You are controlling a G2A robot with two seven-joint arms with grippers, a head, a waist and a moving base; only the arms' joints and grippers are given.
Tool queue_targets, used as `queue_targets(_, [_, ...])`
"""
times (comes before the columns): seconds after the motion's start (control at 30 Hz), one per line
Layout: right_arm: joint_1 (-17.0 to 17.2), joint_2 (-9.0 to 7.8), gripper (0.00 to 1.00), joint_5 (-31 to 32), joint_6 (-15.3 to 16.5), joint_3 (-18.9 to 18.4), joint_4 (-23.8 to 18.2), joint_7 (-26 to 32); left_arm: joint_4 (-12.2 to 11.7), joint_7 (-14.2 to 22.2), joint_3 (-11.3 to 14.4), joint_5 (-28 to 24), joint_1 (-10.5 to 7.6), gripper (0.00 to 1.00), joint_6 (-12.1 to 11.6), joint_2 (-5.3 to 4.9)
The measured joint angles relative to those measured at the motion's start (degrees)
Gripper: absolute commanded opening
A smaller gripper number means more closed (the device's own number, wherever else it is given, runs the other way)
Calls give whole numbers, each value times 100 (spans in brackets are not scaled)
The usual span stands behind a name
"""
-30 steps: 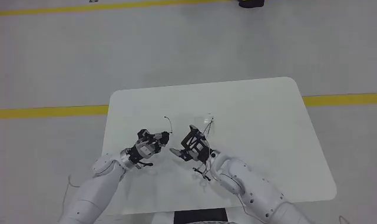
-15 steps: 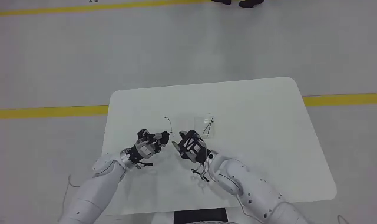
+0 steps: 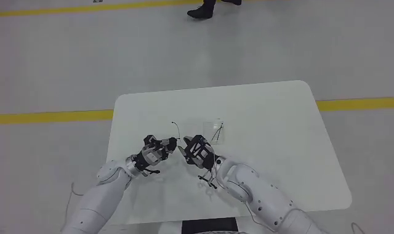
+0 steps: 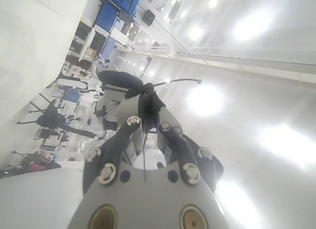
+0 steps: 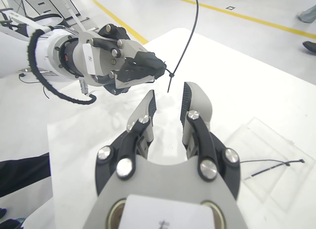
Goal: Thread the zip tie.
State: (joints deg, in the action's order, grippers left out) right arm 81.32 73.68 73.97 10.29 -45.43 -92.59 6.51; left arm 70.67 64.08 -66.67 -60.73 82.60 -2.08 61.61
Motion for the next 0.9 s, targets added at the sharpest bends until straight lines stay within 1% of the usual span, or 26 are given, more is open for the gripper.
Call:
queue_targets(0.03, [-9, 4, 18, -1, 7, 3, 5, 7, 0, 0, 0, 0, 0, 0, 0, 0])
queue_targets(0.13, [-42, 17, 18, -16, 27, 10, 27, 25, 0, 0, 0, 0, 0, 0, 0, 0])
queue_targets(0.23, [-71, 30, 15, -31, 41, 12, 47, 30, 0, 0, 0, 0, 0, 0, 0, 0])
queue_targets(0.47, [-118, 53, 15, -55, 45, -6, 99, 14, 0, 0, 0, 0, 0, 0, 0, 0])
queue_targets(0.63, [-133, 66, 13, -61, 53, -13, 119, 7, 0, 0, 0, 0, 0, 0, 0, 0])
queue_targets(0.73, [-137, 72, 9, -55, 66, -18, 127, 10, 0, 0, 0, 0, 0, 0, 0, 0])
queue_targets(0.8, [-137, 75, 0, -55, 74, -23, 128, 12, 0, 0, 0, 0, 0, 0, 0, 0])
queue_targets(0.9, [-131, 78, 0, -51, 80, -35, 128, 15, 0, 0, 0, 0, 0, 0, 0, 0])
